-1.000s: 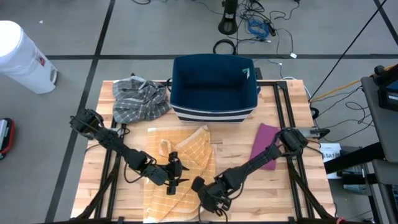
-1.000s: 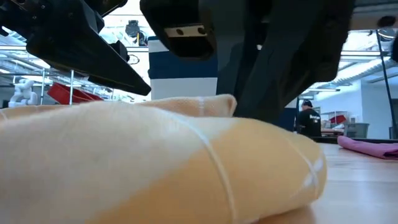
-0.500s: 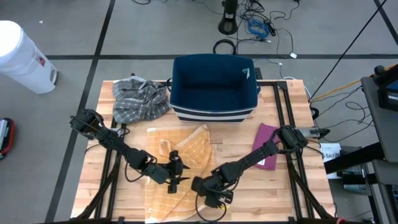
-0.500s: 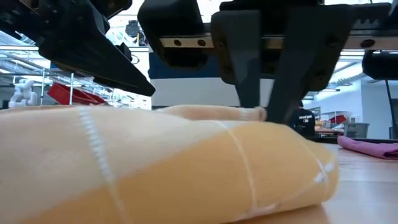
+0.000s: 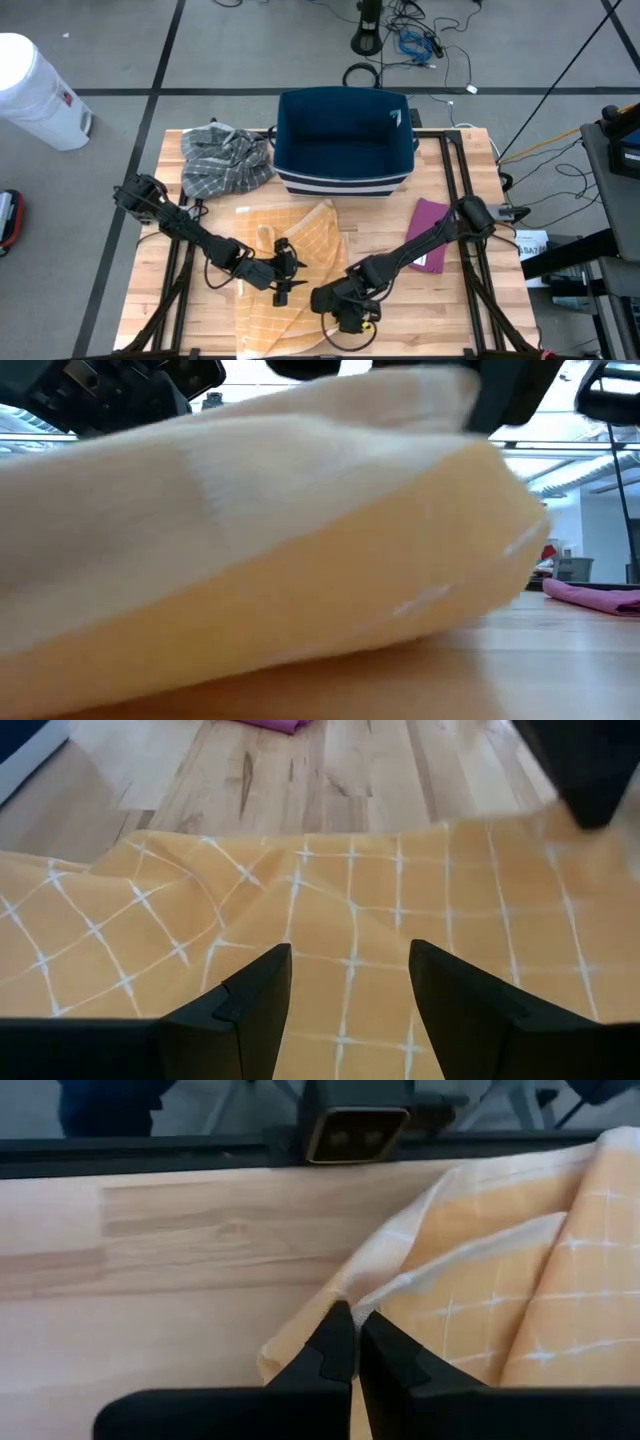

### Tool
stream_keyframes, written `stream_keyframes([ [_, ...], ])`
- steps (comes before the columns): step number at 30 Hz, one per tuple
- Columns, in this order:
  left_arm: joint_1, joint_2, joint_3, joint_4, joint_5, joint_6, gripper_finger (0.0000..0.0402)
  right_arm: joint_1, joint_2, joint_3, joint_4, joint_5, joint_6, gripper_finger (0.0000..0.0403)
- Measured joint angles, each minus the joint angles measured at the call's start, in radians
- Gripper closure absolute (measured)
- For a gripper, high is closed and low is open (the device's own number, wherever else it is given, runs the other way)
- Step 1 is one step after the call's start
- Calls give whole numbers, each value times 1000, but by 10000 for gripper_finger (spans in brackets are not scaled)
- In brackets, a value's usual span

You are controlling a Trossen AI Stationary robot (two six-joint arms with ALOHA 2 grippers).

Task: Fold towel
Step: Fold the yellow towel

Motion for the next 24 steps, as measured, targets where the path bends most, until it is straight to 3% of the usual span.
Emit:
stream_keyframes([
  [8,14,0,0,3,2,3,191,-30,-164,-129,31,-89,-34,403],
  [17,32,0,0,7,6,-21,191,-123,-364,-320,62,-305,-81,403],
  [24,36,0,0,7,6,-25,191,-178,-470,-438,101,-414,-108,403],
])
